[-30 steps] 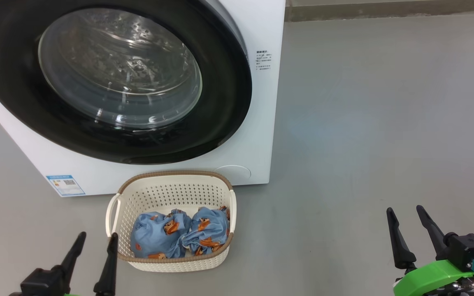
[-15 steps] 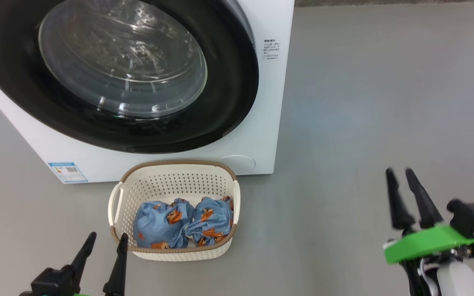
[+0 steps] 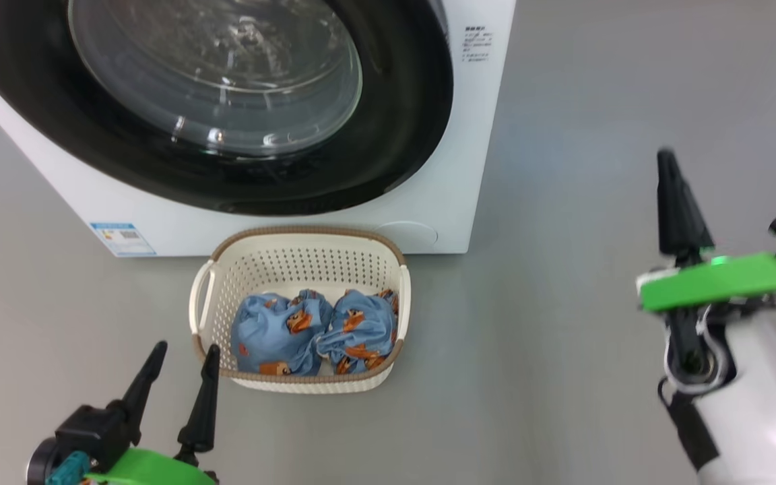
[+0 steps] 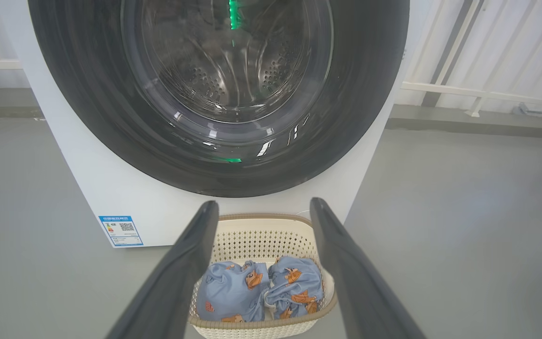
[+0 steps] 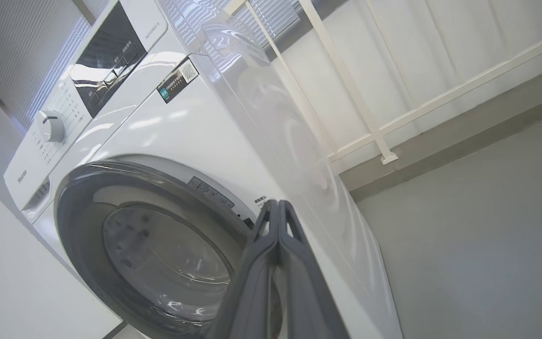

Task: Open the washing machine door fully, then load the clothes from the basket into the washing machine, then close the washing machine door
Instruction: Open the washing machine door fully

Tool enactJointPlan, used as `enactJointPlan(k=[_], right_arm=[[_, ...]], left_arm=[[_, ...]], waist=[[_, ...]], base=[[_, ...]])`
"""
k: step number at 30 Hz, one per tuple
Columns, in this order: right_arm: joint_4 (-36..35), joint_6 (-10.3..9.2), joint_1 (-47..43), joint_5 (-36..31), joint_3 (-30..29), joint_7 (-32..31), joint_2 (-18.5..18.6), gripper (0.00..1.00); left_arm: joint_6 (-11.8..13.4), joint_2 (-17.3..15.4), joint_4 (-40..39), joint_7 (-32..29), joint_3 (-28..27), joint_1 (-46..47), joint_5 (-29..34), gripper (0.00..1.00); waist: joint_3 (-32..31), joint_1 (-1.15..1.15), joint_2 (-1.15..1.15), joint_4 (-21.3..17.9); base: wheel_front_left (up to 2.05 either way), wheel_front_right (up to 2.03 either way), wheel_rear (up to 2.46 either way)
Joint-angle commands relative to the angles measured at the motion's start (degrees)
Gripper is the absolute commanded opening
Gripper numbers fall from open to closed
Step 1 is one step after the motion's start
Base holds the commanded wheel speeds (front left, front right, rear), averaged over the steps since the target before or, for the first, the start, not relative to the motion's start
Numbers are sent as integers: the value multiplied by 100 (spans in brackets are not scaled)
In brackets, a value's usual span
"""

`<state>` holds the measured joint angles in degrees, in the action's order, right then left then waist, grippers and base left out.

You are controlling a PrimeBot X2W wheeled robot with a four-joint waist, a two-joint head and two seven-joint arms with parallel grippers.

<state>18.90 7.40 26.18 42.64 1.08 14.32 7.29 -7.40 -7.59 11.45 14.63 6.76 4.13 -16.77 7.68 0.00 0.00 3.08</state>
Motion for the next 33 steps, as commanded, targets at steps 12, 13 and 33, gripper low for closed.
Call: enactJointPlan(k=[12,13,33], right_arm=[[112,9,1475,2004,810,68,817,0],[140,9,1579,2127,894,68,895,0],[640,9,3048,5018,1467,-2461,1643,0]], left_arm=[[-9,5,-236,37,35,694,-136,100],[-9,14,-242,37,57,731,-142,100],[-9,181,-287,37,380,1206,-276,100]], waist=[[702,0,0,392],[755,0,0,425],[1469,0,0,975]], base=[[0,0,0],[0,0,0],[0,0,0]])
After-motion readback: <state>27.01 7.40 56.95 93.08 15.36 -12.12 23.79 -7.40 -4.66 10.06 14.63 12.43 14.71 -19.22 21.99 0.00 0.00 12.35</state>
